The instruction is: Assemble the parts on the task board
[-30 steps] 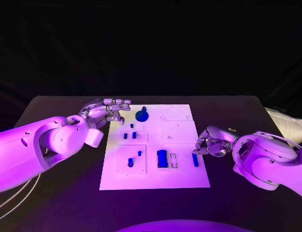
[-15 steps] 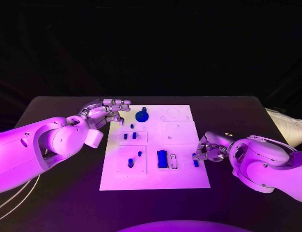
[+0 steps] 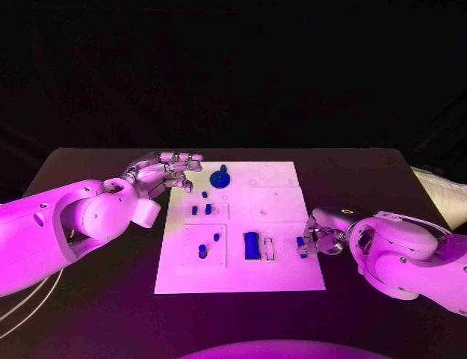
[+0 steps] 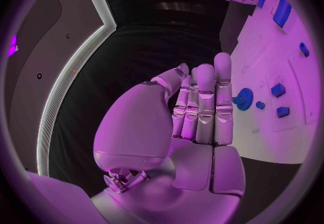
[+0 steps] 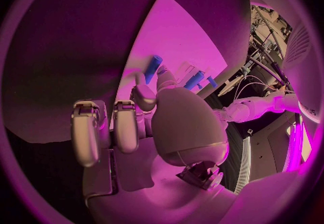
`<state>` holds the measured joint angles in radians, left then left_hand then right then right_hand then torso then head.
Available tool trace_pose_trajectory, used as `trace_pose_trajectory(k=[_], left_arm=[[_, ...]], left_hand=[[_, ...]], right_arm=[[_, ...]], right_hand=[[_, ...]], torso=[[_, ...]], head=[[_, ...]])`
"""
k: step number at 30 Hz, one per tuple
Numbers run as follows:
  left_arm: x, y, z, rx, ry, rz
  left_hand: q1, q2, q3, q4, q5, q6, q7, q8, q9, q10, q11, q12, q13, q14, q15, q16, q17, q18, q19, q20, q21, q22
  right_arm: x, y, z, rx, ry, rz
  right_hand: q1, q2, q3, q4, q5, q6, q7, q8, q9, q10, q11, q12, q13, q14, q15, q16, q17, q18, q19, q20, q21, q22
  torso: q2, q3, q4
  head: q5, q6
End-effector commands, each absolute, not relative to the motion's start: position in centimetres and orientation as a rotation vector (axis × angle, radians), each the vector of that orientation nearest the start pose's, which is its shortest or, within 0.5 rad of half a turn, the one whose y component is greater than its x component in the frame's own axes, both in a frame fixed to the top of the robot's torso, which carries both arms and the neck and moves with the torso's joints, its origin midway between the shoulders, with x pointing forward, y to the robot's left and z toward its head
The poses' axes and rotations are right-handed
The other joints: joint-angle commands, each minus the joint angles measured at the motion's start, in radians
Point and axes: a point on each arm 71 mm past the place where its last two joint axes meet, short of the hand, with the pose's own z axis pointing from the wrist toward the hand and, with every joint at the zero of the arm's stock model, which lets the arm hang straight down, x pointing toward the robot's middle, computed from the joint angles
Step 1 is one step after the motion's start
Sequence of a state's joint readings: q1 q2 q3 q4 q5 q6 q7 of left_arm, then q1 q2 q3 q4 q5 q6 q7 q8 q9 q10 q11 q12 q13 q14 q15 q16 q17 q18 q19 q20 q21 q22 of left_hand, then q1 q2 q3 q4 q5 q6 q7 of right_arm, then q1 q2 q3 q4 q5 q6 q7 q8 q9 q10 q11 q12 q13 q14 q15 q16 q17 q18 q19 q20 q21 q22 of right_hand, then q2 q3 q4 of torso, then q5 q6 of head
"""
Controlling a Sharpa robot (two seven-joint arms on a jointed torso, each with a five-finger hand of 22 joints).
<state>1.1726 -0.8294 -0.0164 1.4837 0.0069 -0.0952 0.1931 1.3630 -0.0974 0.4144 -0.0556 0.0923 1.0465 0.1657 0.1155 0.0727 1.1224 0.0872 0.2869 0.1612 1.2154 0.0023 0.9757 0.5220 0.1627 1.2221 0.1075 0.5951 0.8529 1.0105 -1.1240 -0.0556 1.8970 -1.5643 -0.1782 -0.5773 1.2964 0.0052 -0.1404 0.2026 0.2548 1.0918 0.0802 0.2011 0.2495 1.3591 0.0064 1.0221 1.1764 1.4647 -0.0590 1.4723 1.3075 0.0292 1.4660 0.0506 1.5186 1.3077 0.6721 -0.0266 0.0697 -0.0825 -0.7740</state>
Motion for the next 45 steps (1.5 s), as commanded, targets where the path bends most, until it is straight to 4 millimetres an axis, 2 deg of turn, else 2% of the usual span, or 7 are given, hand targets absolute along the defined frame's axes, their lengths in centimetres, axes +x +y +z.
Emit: trace_pose_trajectory(k=[1, 6, 13, 19, 29, 38, 45], left_arm=[[48.7, 19.9, -19.7, -1.184, 1.697, -1.642], [48.7, 19.9, -19.7, -1.184, 1.699, -1.642], [48.7, 19.9, -19.7, -1.185, 1.702, -1.642], [48.7, 19.9, -19.7, -1.185, 1.703, -1.642], [48.7, 20.0, -19.7, -1.185, 1.703, -1.642], [48.7, 20.0, -19.8, -1.186, 1.704, -1.641], [48.6, 20.0, -19.8, -1.186, 1.706, -1.642]], left_hand=[[0.0, 0.009, -0.006, -0.001, 0.002, -0.004, -0.003, 0.004, 0.001, -0.007, -0.001, 0.007, 0.002, -0.006, 0.003, -0.005, -0.001, 0.02, -0.007, -0.002, -0.007, -0.001], [0.0, 0.009, -0.006, -0.001, 0.002, -0.004, -0.003, 0.004, 0.001, -0.007, -0.001, 0.007, 0.002, -0.006, 0.003, -0.005, -0.001, 0.02, -0.007, -0.002, -0.007, -0.001], [0.0, 0.009, -0.006, -0.001, 0.002, -0.004, -0.003, 0.004, 0.001, -0.007, -0.001, 0.007, 0.002, -0.006, 0.003, -0.005, -0.001, 0.02, -0.007, -0.002, -0.007, -0.001], [0.0, 0.009, -0.006, -0.001, 0.002, -0.004, -0.003, 0.004, 0.001, -0.007, -0.001, 0.007, 0.002, -0.006, 0.003, -0.005, -0.001, 0.02, -0.007, -0.002, -0.007, -0.001], [-0.001, 0.009, -0.007, -0.001, 0.002, -0.004, -0.003, 0.005, 0.001, -0.008, -0.001, 0.008, 0.002, -0.007, 0.003, -0.004, -0.002, 0.02, -0.008, -0.002, -0.007, -0.002], [-0.001, 0.009, -0.007, -0.001, 0.002, -0.004, -0.003, 0.005, 0.001, -0.008, -0.001, 0.008, 0.002, -0.007, 0.003, -0.004, -0.002, 0.02, -0.008, -0.002, -0.007, -0.002], [0.0, 0.009, -0.007, -0.002, 0.003, -0.004, -0.004, 0.005, 0.001, -0.009, -0.001, 0.008, 0.002, -0.007, 0.003, -0.004, -0.002, 0.02, -0.008, -0.002, -0.007, -0.002]], right_arm=[[37.2, -24.4, -25.1, -0.141, 2.037, 0.187], [37.2, -23.8, -25.6, -0.187, 2.03, 0.175], [37.0, -23.3, -26.3, -0.215, 2.033, 0.173], [36.9, -23.0, -26.5, -0.236, 2.041, 0.171], [36.9, -22.5, -26.2, -0.189, 1.996, 0.224], [36.7, -22.5, -25.7, -0.017, 1.968, 0.325], [36.5, -22.4, -25.1, 0.087, 1.944, 0.398]], right_hand=[[0.02, 0.001, 0.0, -0.012, -0.012, 0.01, 0.001, -0.008, 0.001, 0.006, -0.004, -0.006, -0.001, 0.077, -0.005, -0.002, 0.121, -0.009, 0.061, -0.005, 0.0, 0.187], [0.048, 0.009, 0.007, -0.028, -0.034, 0.016, -0.002, -0.009, 0.004, 0.007, -0.007, -0.008, -0.002, 0.077, -0.007, -0.002, 0.122, -0.009, 0.061, -0.007, 0.001, 0.188], [0.127, 0.049, 0.065, -0.073, -0.123, 0.022, -0.008, -0.014, 0.009, 0.007, -0.014, -0.01, -0.002, 0.077, -0.014, -0.002, 0.123, -0.009, 0.061, -0.012, 0.0, 0.189], [0.191, 0.055, 0.13, -0.128, -0.103, 0.025, -0.009, -0.021, 0.011, -0.001, -0.015, -0.02, -0.005, 0.077, -0.017, -0.001, 0.125, -0.009, 0.061, -0.016, 0.001, 0.189], [0.175, 0.027, 0.282, -0.19, -0.057, 0.031, 0.0, -0.032, 0.019, -0.001, -0.009, -0.032, -0.012, 0.078, -0.01, 0.001, 0.13, -0.01, 0.064, -0.01, 0.003, 0.194], [0.024, -0.031, 0.365, -0.127, -0.04, 0.036, -0.01, -0.044, 0.023, 0.02, -0.015, -0.004, 0.007, 0.081, -0.014, 0.008, 0.141, -0.013, 0.069, -0.012, 0.009, 0.202], [-0.03, -0.06, 0.403, -0.098, -0.027, 0.044, -0.01, -0.047, 0.028, 0.029, -0.016, 0.013, 0.021, 0.083, -0.015, 0.014, 0.149, -0.014, 0.072, -0.015, 0.013, 0.208]], torso=[[0.0, -0.0003, 0.0001], [0.0, -0.0004, 0.0], [0.0, -0.0008, 0.0004], [-0.001, -0.0011, 0.0002], [-0.001, -0.0007, 0.0007], [-0.001, -0.0007, 0.0012], [-0.001, -0.0006, 0.0]], head=[[0.001, -0.001], [0.0, -0.001], [0.001, -0.003], [0.0, -0.003], [0.002, -0.004], [0.003, -0.005], [0.004, -0.004]])
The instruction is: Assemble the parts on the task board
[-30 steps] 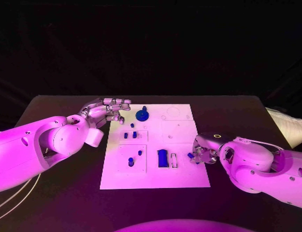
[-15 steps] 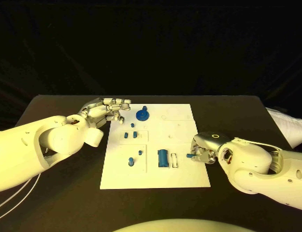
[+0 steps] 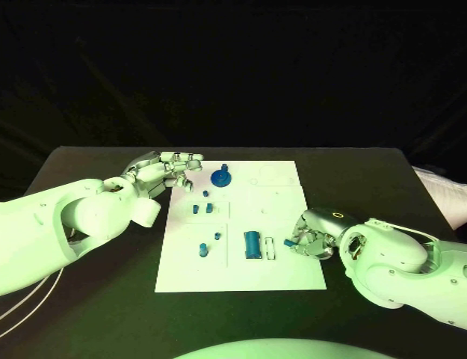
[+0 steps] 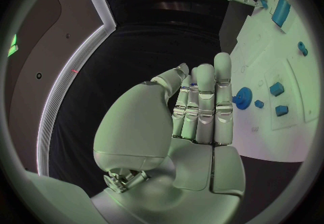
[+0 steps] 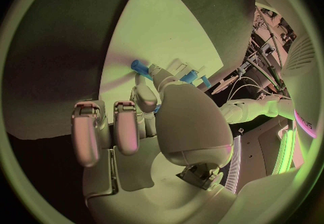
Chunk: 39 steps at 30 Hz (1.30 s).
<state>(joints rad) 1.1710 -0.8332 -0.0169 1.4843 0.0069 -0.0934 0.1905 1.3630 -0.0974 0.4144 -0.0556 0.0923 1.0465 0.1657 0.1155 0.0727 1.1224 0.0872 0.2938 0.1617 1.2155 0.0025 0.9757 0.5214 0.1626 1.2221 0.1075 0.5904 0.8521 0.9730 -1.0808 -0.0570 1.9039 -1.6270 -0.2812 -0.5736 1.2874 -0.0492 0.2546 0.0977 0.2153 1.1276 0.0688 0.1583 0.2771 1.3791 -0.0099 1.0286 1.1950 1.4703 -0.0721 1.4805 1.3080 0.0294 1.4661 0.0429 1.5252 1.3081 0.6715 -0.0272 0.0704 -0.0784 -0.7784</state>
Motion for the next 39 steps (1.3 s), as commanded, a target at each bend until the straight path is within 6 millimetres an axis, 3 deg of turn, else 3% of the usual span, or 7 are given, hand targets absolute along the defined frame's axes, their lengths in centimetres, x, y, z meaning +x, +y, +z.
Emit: trace_pose_trajectory(k=[1, 7, 11, 13, 39], left_arm=[[48.6, 20.0, -19.8, -1.186, 1.706, -1.642], [48.6, 20.0, -19.8, -1.186, 1.709, -1.643], [48.6, 19.9, -19.8, -1.18, 1.715, -1.647], [48.6, 19.9, -19.8, -1.179, 1.717, -1.648], [48.5, 19.8, -19.8, -1.175, 1.724, -1.651]], left_hand=[[0.0, 0.009, -0.007, -0.002, 0.003, -0.004, -0.004, 0.005, 0.001, -0.009, -0.001, 0.001, 0.001, -0.007, 0.003, -0.004, -0.001, 0.02, -0.008, -0.002, -0.003, -0.001], [0.0, 0.009, -0.007, -0.002, 0.003, -0.004, -0.004, 0.005, 0.001, -0.009, -0.001, 0.001, 0.001, -0.007, 0.003, -0.004, -0.001, 0.02, -0.008, -0.002, -0.003, -0.001], [0.005, 0.008, -0.006, -0.006, 0.003, -0.005, -0.004, 0.006, 0.001, -0.01, -0.001, 0.003, 0.001, -0.009, 0.002, -0.004, -0.002, 0.02, -0.008, -0.002, -0.003, -0.001], [0.005, 0.008, -0.006, -0.006, 0.003, -0.005, -0.004, 0.006, 0.001, -0.01, -0.001, 0.003, 0.001, -0.009, 0.002, -0.004, -0.002, 0.02, -0.008, -0.002, -0.003, -0.001], [0.006, 0.008, -0.006, -0.007, 0.003, -0.005, -0.004, 0.007, 0.001, -0.01, -0.001, 0.003, 0.001, -0.009, 0.002, -0.004, -0.002, 0.02, -0.008, -0.003, -0.004, -0.001]], right_arm=[[36.4, -22.3, -25.0, 0.103, 1.944, 0.407], [36.4, -22.2, -25.1, 0.208, 1.975, 0.44], [36.3, -21.9, -25.3, 0.262, 2.009, 0.457], [36.3, -21.7, -25.4, 0.276, 2.018, 0.464], [36.7, -19.5, -26.2, 0.267, 2.091, 0.485]], right_hand=[[-0.03, -0.01, 0.01, 0.012, 0.021, 0.009, 0.001, -0.004, 0.001, 0.01, 0.001, 0.007, 0.003, 0.077, -0.002, 0.006, 0.149, -0.014, 0.073, -0.007, 0.007, 0.209], [-0.057, -0.024, 0.023, 0.029, 0.062, 0.014, 0.0, -0.004, 0.005, 0.014, 0.0, 0.012, 0.008, 0.078, -0.003, 0.008, 0.152, -0.015, 0.074, -0.008, 0.008, 0.211], [-0.079, -0.03, 0.024, 0.042, 0.126, 0.02, -0.002, -0.003, 0.009, 0.017, -0.001, 0.015, 0.011, 0.078, -0.004, 0.01, 0.154, -0.015, 0.075, -0.009, 0.009, 0.212], [-0.084, -0.03, 0.022, 0.045, 0.135, 0.021, -0.002, -0.003, 0.01, 0.019, -0.002, 0.018, 0.013, 0.078, -0.004, 0.01, 0.154, -0.015, 0.075, -0.009, 0.009, 0.212], [-0.142, -0.024, -0.01, 0.089, 0.173, 0.048, -0.012, 0.013, 0.026, 0.039, -0.009, 0.057, 0.044, 0.079, -0.01, 0.012, 0.157, -0.015, 0.075, -0.014, 0.009, 0.213]], torso=[[0.0, 0.0002, -0.0006], [0.001, -0.0002, 0.0], [0.001, -0.0009, 0.0005], [0.0, -0.0008, -0.0001], [0.0, 0.0001, -0.0004]], head=[[0.0, 0.001], [0.003, -0.002], [0.003, -0.002], [0.004, -0.002], [0.008, -0.005]])
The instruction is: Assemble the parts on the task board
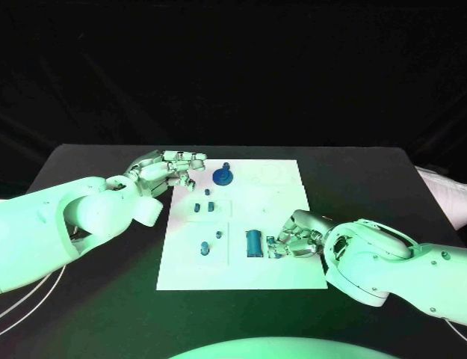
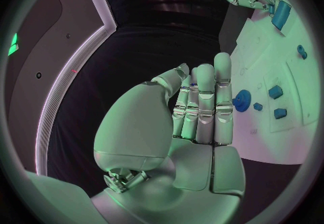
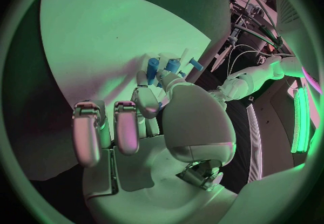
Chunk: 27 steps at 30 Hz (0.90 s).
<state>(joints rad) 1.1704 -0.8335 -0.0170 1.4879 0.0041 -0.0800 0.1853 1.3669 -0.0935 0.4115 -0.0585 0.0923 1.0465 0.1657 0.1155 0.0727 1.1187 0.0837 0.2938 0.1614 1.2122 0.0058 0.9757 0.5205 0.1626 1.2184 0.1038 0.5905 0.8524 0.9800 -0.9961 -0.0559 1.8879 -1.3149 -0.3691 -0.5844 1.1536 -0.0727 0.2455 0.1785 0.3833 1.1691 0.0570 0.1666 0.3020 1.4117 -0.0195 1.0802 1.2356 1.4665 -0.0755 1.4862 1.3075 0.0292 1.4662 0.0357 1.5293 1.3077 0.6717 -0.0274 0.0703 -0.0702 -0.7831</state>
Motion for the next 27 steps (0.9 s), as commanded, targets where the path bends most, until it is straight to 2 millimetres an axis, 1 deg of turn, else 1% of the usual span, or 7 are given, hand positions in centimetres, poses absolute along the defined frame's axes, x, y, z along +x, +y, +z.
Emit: trace_pose_trajectory(k=[1, 9, 17, 20, 22, 25, 27], left_arm=[[48.49, 19.8, -19.79, -1.175, 1.724, -1.651], [48.49, 19.8, -19.81, -1.176, 1.727, -1.65], [48.49, 19.8, -19.82, -1.176, 1.729, -1.649], [48.49, 19.81, -19.82, -1.177, 1.729, -1.649], [48.49, 19.81, -19.82, -1.177, 1.73, -1.649], [48.5, 19.82, -19.83, -1.177, 1.73, -1.648], [48.5, 19.84, -19.83, -1.177, 1.729, -1.648]], left_hand=[[0.002, 0.004, -0.003, -0.004, 0.003, -0.005, -0.004, 0.007, 0.001, -0.006, 0.002, 0.003, 0.002, -0.006, -0.001, -0.004, -0.001, 0.02, -0.005, 0.001, -0.004, -0.001], [0.004, 0.004, -0.003, -0.005, 0.003, -0.005, -0.004, 0.007, 0.001, -0.007, 0.002, 0.004, 0.002, -0.006, -0.001, -0.004, -0.001, 0.02, -0.005, 0.001, -0.004, -0.001], [0.004, 0.004, -0.003, -0.005, 0.003, -0.005, -0.004, 0.007, 0.001, -0.007, 0.002, 0.004, 0.002, -0.006, -0.001, -0.004, -0.001, 0.02, -0.005, 0.001, -0.004, -0.001], [0.004, 0.004, -0.003, -0.006, 0.003, -0.005, -0.004, 0.007, 0.001, -0.007, 0.002, 0.005, 0.002, -0.006, -0.001, -0.003, -0.001, 0.02, -0.005, 0.001, -0.004, -0.001], [0.004, 0.004, -0.003, -0.006, 0.003, -0.005, -0.004, 0.007, 0.001, -0.007, 0.002, 0.005, 0.002, -0.006, -0.001, -0.003, -0.001, 0.02, -0.005, 0.001, -0.004, -0.001], [0.004, 0.004, -0.003, -0.006, 0.003, -0.005, -0.004, 0.007, 0.001, -0.007, 0.002, 0.005, 0.002, -0.006, -0.001, -0.003, -0.001, 0.02, -0.005, 0.001, -0.004, -0.001], [0.004, 0.004, -0.003, -0.006, 0.003, -0.005, -0.004, 0.007, 0.001, -0.007, 0.002, 0.005, 0.002, -0.006, -0.001, -0.003, -0.001, 0.02, -0.005, 0.001, -0.004, -0.001]], right_arm=[[36.69, -19.42, -26.2, 0.263, 2.093, 0.484], [36.71, -19.21, -26.24, 0.248, 2.096, 0.483], [36.72, -19.07, -26.14, 0.234, 2.084, 0.484], [36.72, -19.05, -26.09, 0.229, 2.079, 0.485], [36.73, -19.03, -26.05, 0.223, 2.074, 0.486], [36.73, -19.09, -25.97, 0.214, 2.065, 0.486], [36.72, -19.16, -25.93, 0.208, 2.06, 0.484]], right_hand=[[-0.011, 0.0, -0.004, 0.01, 0.009, 0.008, -0.001, 0.006, 0.002, 0.007, 0.0, 0.008, 0.006, 0.083, -0.007, 0.006, 0.158, -0.015, 0.076, -0.007, 0.006, 0.214], [-0.03, 0.005, -0.025, 0.027, 0.015, 0.012, -0.003, 0.01, 0.007, 0.012, -0.001, 0.018, 0.016, 0.083, -0.008, 0.006, 0.158, -0.015, 0.076, -0.009, 0.005, 0.214], [-0.065, 0.003, -0.078, 0.061, 0.015, 0.014, -0.004, 0.014, 0.013, 0.016, -0.002, 0.023, 0.023, 0.083, -0.009, 0.007, 0.159, -0.016, 0.076, -0.01, 0.005, 0.214], [-0.087, 0.0, -0.116, 0.086, -0.035, 0.013, -0.005, 0.016, 0.016, 0.016, -0.003, 0.021, 0.024, 0.083, -0.009, 0.007, 0.159, -0.016, 0.076, -0.01, 0.005, 0.215], [-0.1, 0.0, -0.15, 0.106, -0.1, 0.013, -0.006, 0.017, 0.019, 0.016, -0.003, 0.022, 0.027, 0.083, -0.01, 0.007, 0.159, -0.016, 0.076, -0.01, 0.005, 0.215], [-0.123, 0.008, -0.201, 0.111, -0.182, 0.011, -0.006, 0.02, 0.024, 0.017, -0.003, 0.022, 0.03, 0.083, -0.01, 0.008, 0.16, -0.016, 0.076, -0.01, 0.006, 0.215], [-0.13, 0.009, -0.218, 0.112, -0.198, 0.011, -0.006, 0.021, 0.025, 0.017, -0.003, 0.021, 0.031, 0.083, -0.01, 0.008, 0.161, -0.016, 0.076, -0.011, 0.006, 0.215]], torso=[[0.0, 0.0003, -0.0004], [0.0, 0.0004, -0.0007], [0.0, 0.0004, -0.0002], [0.0, 0.0001, -0.0003], [0.0, 0.0004, -0.0006], [-0.001, 0.0008, -0.0004], [-0.001, 0.0007, -0.0004]], head=[[0.0, -0.001], [0.0, -0.001], [-0.001, -0.001], [-0.001, -0.001], [-0.001, -0.001], [0.0, 0.0], [0.0, 0.0]])
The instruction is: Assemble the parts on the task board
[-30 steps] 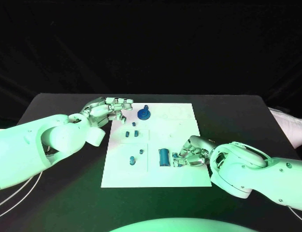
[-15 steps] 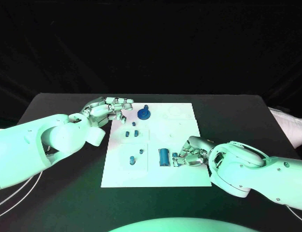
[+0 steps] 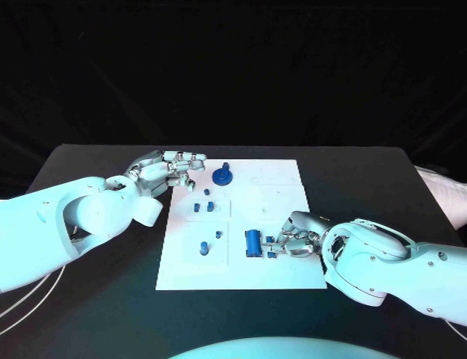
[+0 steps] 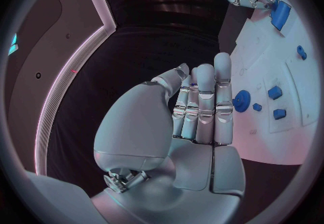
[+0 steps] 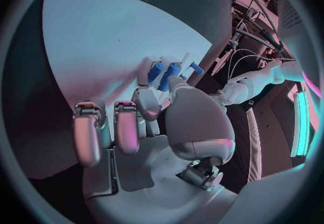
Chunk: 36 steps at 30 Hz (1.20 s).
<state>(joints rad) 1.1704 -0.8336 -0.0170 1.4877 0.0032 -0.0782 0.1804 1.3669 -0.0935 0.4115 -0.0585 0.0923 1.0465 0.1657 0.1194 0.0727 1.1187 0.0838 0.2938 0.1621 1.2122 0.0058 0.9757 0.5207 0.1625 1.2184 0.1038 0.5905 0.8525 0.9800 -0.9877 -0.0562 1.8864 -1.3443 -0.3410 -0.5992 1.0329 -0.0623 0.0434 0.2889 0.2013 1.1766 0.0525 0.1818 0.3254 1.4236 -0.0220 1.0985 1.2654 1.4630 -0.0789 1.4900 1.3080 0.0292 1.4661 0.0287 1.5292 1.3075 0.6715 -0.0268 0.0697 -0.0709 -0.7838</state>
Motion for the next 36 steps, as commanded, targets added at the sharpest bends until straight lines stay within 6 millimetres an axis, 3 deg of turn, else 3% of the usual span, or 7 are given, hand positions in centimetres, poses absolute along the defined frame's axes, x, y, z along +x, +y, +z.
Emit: trace_pose_trajectory(k=[1, 7, 12, 16, 36], left_arm=[[48.51, 19.85, -19.83, -1.177, 1.729, -1.647], [48.51, 19.88, -19.83, -1.177, 1.729, -1.647], [48.52, 19.94, -19.84, -1.178, 1.728, -1.646], [48.53, 19.96, -19.85, -1.178, 1.728, -1.645], [48.56, 19.91, -19.88, -1.178, 1.73, -1.645]], left_hand=[[0.004, 0.004, -0.003, -0.006, 0.003, -0.005, -0.004, 0.003, 0.001, -0.007, 0.002, 0.005, 0.001, -0.006, -0.001, -0.003, -0.001, 0.02, -0.005, 0.001, -0.004, -0.001], [0.004, 0.004, -0.003, -0.006, 0.003, -0.005, -0.004, 0.003, 0.001, -0.007, 0.002, 0.005, 0.001, -0.006, -0.001, -0.003, -0.001, 0.02, -0.005, 0.001, -0.004, -0.001], [0.004, 0.004, -0.003, -0.006, 0.003, -0.005, -0.004, 0.003, 0.001, -0.007, 0.002, 0.005, 0.001, -0.006, -0.001, -0.003, -0.001, 0.02, -0.005, 0.001, -0.004, -0.001], [0.004, 0.004, -0.003, -0.006, 0.003, -0.005, -0.004, 0.003, 0.001, -0.007, 0.002, 0.005, 0.001, -0.006, -0.001, -0.003, -0.001, 0.02, -0.005, 0.001, -0.004, -0.001], [0.004, 0.004, -0.003, -0.006, 0.003, -0.005, -0.004, 0.003, 0.001, -0.007, 0.002, 0.005, 0.001, -0.006, -0.001, -0.003, -0.001, 0.02, -0.005, 0.001, -0.004, -0.001]], right_arm=[[36.71, -19.24, -25.89, 0.204, 2.057, 0.482], [36.6, -19.55, -25.74, 0.182, 2.049, 0.492], [36.51, -19.7, -25.72, 0.168, 2.054, 0.504], [36.52, -19.92, -25.76, 0.163, 2.057, 0.502], [37.19, -20.0, -26.41, 0.128, 2.078, 0.454]], right_hand=[[-0.009, -0.001, -0.02, 0.001, -0.02, 0.003, -0.002, 0.006, 0.002, 0.006, 0.0, 0.004, 0.002, 0.087, -0.006, 0.004, 0.161, -0.016, 0.076, -0.004, 0.006, 0.216], [0.036, 0.006, -0.042, -0.011, -0.029, 0.001, -0.002, 0.007, 0.006, 0.006, 0.0, 0.004, 0.005, 0.087, -0.007, 0.005, 0.161, -0.016, 0.077, -0.003, 0.006, 0.216], [0.118, 0.02, -0.068, -0.038, -0.103, -0.004, 0.0, 0.009, 0.01, 0.004, 0.0, -0.002, 0.006, 0.086, -0.006, 0.002, 0.159, -0.015, 0.075, -0.003, 0.004, 0.215], [0.153, 0.026, -0.079, -0.053, -0.125, -0.005, 0.0, 0.009, 0.012, 0.003, 0.001, -0.004, 0.006, 0.086, -0.005, 0.002, 0.158, -0.015, 0.075, -0.003, 0.004, 0.215], [0.227, 0.06, -0.098, -0.093, -0.122, -0.006, 0.0, 0.011, 0.016, 0.005, 0.001, -0.002, 0.012, 0.087, -0.005, 0.004, 0.162, -0.016, 0.077, -0.002, 0.006, 0.218]], torso=[[0.0, 0.0001, 0.0002], [0.0, 0.0003, -0.0011], [0.0, 0.0007, -0.0013], [0.0, 0.0002, 0.0004], [0.001, -0.0003, 0.0007]], head=[[0.0, 0.001], [0.001, 0.001], [0.001, 0.002], [0.0, 0.002], [0.001, -0.001]])
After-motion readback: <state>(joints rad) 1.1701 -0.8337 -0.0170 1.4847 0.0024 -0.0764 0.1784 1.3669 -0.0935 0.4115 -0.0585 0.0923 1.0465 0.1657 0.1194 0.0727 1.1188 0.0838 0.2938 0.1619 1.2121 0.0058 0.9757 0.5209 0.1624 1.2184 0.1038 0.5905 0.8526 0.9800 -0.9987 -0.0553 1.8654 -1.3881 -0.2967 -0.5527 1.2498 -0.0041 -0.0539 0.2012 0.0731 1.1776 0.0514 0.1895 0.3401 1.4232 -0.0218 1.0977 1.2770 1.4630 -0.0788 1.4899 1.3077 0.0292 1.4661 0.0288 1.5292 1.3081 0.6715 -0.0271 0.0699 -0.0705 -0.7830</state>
